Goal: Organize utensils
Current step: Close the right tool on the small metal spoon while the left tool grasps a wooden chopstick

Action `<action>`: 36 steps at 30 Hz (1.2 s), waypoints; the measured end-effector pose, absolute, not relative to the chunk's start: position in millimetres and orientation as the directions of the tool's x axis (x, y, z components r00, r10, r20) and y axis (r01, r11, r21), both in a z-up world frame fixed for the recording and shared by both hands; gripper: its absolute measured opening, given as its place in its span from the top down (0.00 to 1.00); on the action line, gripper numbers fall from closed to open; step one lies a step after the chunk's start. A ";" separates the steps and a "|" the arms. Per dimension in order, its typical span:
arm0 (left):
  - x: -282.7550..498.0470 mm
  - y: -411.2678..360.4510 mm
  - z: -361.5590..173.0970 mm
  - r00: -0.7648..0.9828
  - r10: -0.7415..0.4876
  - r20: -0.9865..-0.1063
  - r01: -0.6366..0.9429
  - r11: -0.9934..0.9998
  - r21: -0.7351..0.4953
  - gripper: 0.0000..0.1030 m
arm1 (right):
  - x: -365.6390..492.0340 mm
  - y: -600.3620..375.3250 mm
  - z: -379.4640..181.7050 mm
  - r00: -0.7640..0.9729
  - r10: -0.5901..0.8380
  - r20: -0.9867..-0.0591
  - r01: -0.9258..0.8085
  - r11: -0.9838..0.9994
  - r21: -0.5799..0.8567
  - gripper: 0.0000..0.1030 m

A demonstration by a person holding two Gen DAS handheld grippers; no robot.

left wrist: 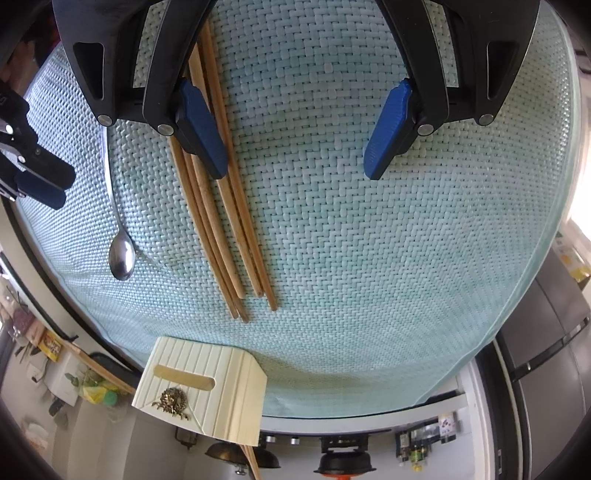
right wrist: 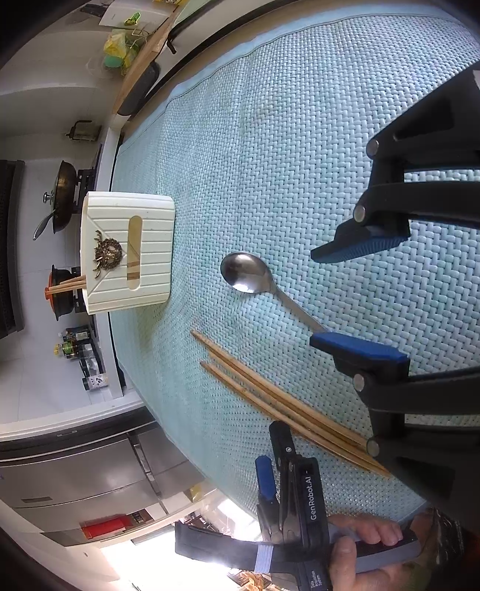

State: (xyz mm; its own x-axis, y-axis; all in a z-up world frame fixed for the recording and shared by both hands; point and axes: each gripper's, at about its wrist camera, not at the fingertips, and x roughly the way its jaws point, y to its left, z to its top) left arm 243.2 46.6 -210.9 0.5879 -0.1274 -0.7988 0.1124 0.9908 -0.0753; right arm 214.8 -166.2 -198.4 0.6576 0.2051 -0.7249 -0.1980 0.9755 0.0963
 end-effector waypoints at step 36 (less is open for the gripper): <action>304.9 42.6 -210.4 0.560 -0.137 -0.817 0.170 0.984 -0.049 0.23 | 276.2 -162.5 -221.6 0.614 0.110 -0.781 -0.202 0.979 -0.020 0.61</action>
State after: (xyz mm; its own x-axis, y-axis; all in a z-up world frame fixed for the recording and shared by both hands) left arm 304.9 42.6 -210.4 0.5595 -0.1374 -0.8173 0.1703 0.9842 -0.0489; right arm 276.2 -162.5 -221.6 0.6143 0.1103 -0.7814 -0.2019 0.9792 -0.0205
